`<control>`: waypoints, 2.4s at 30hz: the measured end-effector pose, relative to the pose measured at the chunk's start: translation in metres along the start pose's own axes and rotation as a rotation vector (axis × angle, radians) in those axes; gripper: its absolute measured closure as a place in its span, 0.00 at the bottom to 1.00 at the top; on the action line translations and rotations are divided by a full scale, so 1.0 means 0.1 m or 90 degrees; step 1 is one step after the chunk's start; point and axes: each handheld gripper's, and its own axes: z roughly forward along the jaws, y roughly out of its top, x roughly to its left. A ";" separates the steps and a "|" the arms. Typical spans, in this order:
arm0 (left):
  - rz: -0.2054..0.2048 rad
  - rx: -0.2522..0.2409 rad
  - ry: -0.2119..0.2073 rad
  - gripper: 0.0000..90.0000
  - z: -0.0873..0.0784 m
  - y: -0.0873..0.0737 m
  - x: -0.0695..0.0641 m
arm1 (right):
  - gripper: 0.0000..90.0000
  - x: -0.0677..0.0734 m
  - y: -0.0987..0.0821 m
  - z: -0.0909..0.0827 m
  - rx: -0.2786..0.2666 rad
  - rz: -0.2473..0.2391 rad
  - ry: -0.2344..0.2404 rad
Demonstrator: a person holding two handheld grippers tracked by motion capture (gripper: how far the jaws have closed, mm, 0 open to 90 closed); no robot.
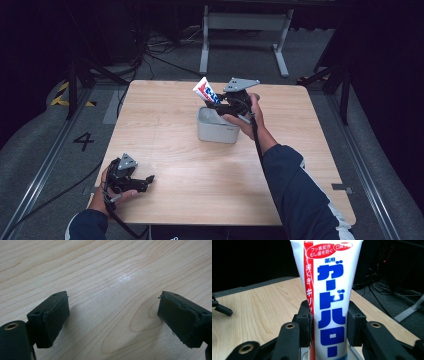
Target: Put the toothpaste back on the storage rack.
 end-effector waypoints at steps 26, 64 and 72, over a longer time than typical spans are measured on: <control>0.008 0.001 -0.002 0.12 0.00 0.01 0.01 | 0.69 -0.09 -0.09 0.12 0.053 -0.004 0.015; 0.007 0.001 -0.002 0.12 0.00 0.01 0.01 | 0.64 -0.11 -0.49 -0.17 0.117 -0.017 0.028; 0.007 0.001 -0.002 0.12 0.00 0.01 0.01 | 0.63 -0.13 -0.50 -0.20 0.121 -0.014 0.032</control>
